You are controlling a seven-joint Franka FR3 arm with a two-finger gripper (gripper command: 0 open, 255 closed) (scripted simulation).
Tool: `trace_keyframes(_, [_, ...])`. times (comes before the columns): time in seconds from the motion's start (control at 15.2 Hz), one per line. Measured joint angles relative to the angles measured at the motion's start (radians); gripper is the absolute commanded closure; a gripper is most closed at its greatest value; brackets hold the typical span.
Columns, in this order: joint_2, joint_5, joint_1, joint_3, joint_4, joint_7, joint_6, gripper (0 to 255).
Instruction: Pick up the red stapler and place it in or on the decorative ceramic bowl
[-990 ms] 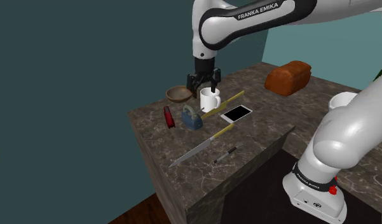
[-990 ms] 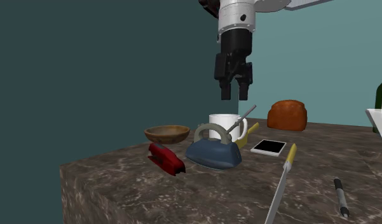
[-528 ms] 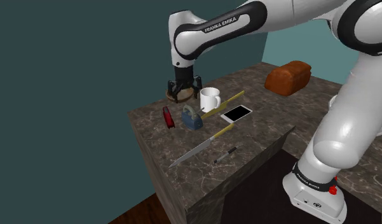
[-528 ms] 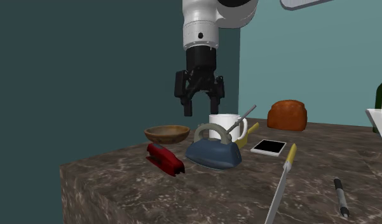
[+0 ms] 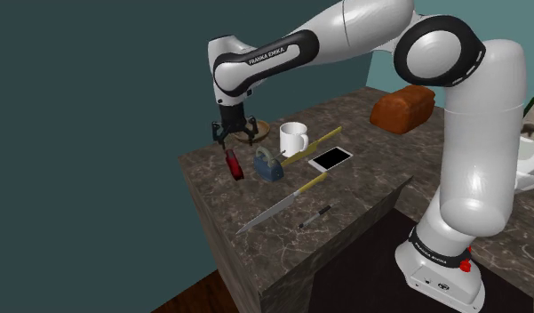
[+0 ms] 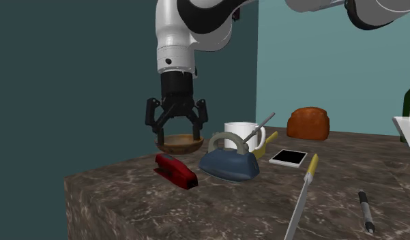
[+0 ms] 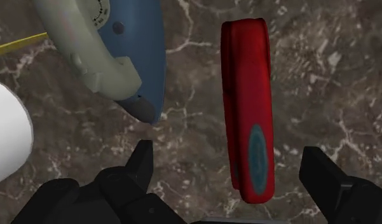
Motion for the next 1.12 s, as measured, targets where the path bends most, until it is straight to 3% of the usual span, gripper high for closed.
trace_keyframes(0.4, [0.034, -0.007, 0.004, -0.004, -0.041, 0.011, 0.073, 0])
trace_keyframes(0.86, [0.04, -0.008, 0.007, -0.003, -0.054, 0.015, 0.092, 0])
trace_keyframes(0.92, [0.04, -0.008, 0.007, -0.003, -0.054, 0.015, 0.092, 255])
trace_keyframes(1.12, [0.039, -0.008, 0.007, -0.003, -0.054, 0.015, 0.092, 255])
